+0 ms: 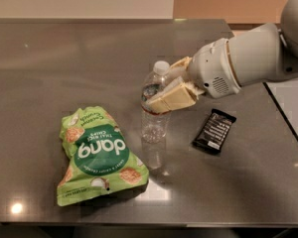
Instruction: Move water bottle near green rice chip bag
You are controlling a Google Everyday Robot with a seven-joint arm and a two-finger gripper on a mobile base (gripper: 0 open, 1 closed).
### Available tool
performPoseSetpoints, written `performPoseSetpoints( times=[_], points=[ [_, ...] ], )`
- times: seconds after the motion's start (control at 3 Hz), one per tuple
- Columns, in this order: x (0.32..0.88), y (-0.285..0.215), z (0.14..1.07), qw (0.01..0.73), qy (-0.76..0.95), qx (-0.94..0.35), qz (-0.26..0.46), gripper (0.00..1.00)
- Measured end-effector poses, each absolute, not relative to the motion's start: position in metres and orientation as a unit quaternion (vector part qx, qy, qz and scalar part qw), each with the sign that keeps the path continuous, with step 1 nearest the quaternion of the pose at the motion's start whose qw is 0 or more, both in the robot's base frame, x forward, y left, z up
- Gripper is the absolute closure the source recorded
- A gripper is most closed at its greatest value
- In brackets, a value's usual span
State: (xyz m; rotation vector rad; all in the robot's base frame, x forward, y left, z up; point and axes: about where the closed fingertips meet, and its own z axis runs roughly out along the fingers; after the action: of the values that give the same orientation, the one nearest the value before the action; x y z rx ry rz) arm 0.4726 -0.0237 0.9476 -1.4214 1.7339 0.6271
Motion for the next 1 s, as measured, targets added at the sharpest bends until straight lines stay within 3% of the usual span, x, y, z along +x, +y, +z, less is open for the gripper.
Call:
performPoseSetpoints(
  times=[0.67,1.0],
  points=[
    [0.471,-0.0203,0.9426,0.388,0.683,-0.565,0.253,0.15],
    [0.4699,-0.0179,0.9435,0.387,0.682,-0.567,0.253,0.0]
  ],
)
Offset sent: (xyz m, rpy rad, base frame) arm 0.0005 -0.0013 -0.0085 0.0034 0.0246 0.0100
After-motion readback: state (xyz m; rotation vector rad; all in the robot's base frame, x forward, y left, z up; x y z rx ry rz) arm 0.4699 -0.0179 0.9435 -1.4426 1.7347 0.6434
